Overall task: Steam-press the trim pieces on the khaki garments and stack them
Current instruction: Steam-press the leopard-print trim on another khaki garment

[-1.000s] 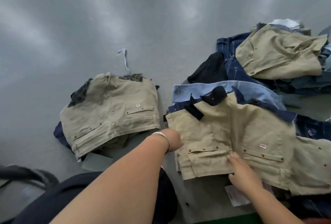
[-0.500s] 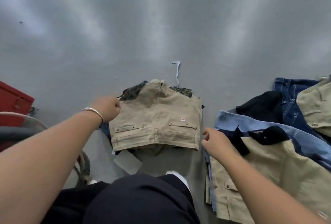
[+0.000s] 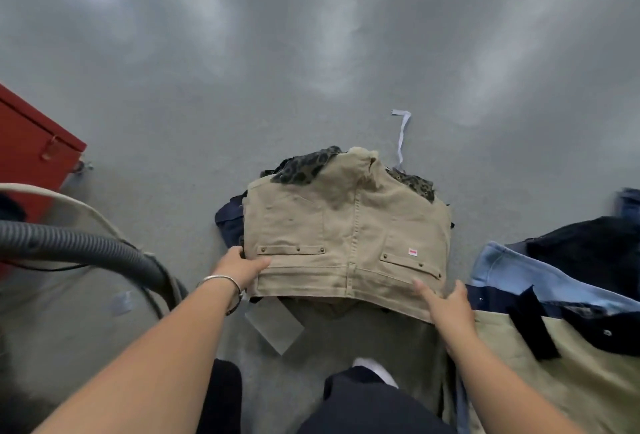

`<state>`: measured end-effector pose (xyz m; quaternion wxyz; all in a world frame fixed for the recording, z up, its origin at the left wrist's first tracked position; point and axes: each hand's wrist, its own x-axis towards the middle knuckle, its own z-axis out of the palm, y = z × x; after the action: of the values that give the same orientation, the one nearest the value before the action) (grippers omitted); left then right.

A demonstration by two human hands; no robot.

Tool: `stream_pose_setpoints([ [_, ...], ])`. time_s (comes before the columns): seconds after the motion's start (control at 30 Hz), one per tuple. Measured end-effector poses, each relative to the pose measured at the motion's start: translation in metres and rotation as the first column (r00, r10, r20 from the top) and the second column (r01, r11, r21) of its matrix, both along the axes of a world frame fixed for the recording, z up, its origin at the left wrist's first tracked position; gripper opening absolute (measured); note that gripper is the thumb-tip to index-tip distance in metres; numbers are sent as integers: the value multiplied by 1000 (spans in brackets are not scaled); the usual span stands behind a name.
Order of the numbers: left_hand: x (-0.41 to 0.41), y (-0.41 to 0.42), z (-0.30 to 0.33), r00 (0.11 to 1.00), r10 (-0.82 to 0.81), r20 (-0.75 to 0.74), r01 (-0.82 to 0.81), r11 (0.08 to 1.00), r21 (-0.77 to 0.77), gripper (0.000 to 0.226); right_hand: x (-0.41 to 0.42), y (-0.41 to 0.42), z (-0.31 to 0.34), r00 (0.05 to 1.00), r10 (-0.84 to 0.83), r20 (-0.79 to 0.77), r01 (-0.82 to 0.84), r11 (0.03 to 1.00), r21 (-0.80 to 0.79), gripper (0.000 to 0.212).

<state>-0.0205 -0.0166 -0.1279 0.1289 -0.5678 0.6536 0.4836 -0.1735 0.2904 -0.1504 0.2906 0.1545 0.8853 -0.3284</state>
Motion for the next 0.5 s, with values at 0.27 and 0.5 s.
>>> stream_pose_setpoints([
  [0.27, -9, -1, -11, 966, 246, -82, -234, 963, 137, 28, -12, -9, -5, 914, -377, 149, 401, 894, -200, 43],
  [0.5, -50, -27, 43, 793, 564, -230, -446, 794, 412, 7, -56, -12, 35, 933, -347, 95, 359, 900, -248, 13],
])
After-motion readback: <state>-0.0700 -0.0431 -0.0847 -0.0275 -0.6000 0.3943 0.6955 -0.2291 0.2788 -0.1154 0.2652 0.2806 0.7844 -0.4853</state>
